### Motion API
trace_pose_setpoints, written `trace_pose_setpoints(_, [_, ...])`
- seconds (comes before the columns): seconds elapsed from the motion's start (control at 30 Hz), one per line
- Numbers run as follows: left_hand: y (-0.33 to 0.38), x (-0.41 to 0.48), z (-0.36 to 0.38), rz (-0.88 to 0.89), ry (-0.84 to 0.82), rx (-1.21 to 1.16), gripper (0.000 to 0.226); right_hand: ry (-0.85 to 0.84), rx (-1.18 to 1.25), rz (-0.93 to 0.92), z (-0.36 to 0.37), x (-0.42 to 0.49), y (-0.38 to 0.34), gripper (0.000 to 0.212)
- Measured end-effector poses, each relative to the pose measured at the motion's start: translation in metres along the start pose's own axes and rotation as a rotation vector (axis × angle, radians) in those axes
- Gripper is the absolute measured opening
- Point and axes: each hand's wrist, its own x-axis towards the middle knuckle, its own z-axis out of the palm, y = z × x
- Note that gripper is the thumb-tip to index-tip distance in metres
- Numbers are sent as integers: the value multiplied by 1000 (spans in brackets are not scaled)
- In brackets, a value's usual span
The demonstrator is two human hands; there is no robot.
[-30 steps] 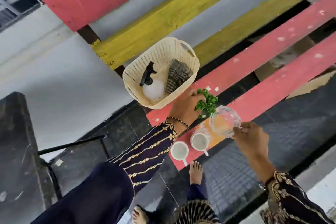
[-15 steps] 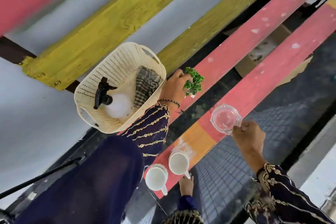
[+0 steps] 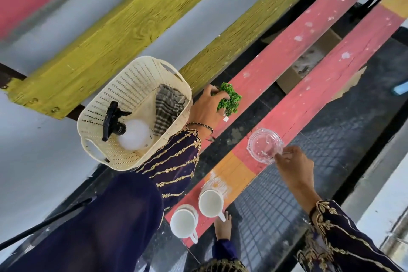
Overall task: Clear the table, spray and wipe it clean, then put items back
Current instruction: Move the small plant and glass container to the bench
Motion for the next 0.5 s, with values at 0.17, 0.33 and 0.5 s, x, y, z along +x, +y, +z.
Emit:
trace_pose_setpoints(0.17, [-1, -10, -11, -10, -11, 61, 45, 18, -125, -54, -1, -13, -9, 37])
trace_pose_setpoints(0.33, [-2, -28, -32, -12, 14, 61, 50, 4, -216, -168, 4, -29, -37, 38])
trace_pose_setpoints(0.5, [-14, -55, -62, -7, 131, 39, 39, -2, -145, -367, 27, -45, -85, 33])
